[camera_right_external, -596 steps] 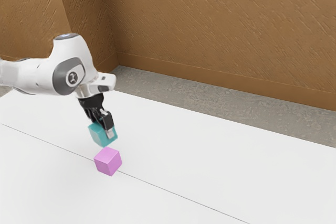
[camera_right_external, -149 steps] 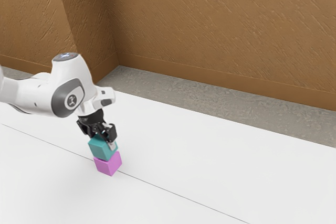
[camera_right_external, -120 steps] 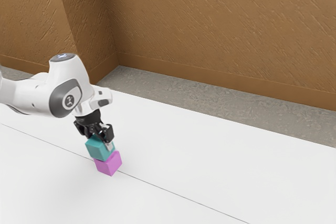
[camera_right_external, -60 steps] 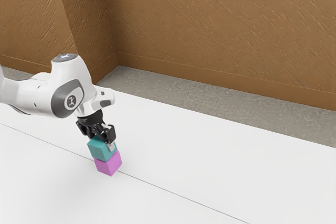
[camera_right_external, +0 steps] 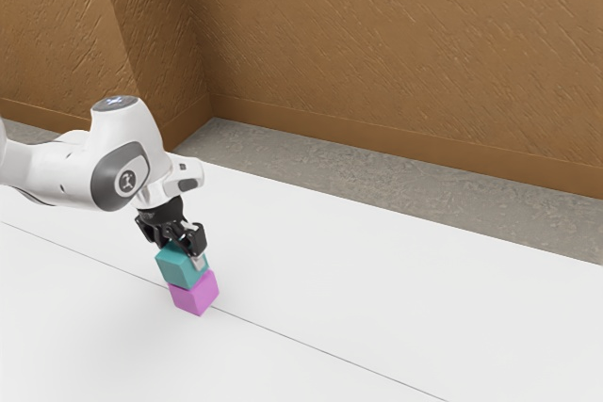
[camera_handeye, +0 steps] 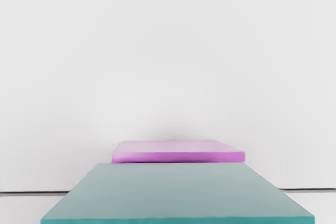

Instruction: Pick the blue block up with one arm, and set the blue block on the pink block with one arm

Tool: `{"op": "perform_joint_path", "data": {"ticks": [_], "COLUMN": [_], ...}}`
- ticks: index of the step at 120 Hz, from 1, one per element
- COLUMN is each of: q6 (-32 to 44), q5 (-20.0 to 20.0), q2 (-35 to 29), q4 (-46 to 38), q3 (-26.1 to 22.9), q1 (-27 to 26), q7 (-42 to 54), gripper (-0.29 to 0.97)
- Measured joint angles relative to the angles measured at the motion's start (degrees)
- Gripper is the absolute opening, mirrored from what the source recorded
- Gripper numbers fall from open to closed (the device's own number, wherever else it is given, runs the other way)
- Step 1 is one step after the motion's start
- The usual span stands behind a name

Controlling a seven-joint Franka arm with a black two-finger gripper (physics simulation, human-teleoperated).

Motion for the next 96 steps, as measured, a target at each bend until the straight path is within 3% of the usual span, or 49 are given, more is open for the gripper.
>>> {"op": "perform_joint_path", "data": {"ticks": [8, 38, 68, 87, 96], "q6": [0.00, -0.15, -0.28, -4.13, -8.67], "q5": [0.01, -0.34, -0.37, -0.80, -0.96], "q2": [0.00, -0.08, -0.64, -11.60, -13.95], "q4": [0.00, 0.00, 0.06, 2.06, 4.64], "q3": [0.00, 0.04, 0.04, 0.77, 1.78], "q1": [0.00, -0.21, -0.34, -0.27, -0.24], "q7": [0.03, 1.46, 2.58, 3.18, 3.44], "gripper": [0.35, 0.57, 0.64, 0.66, 0.67]}}
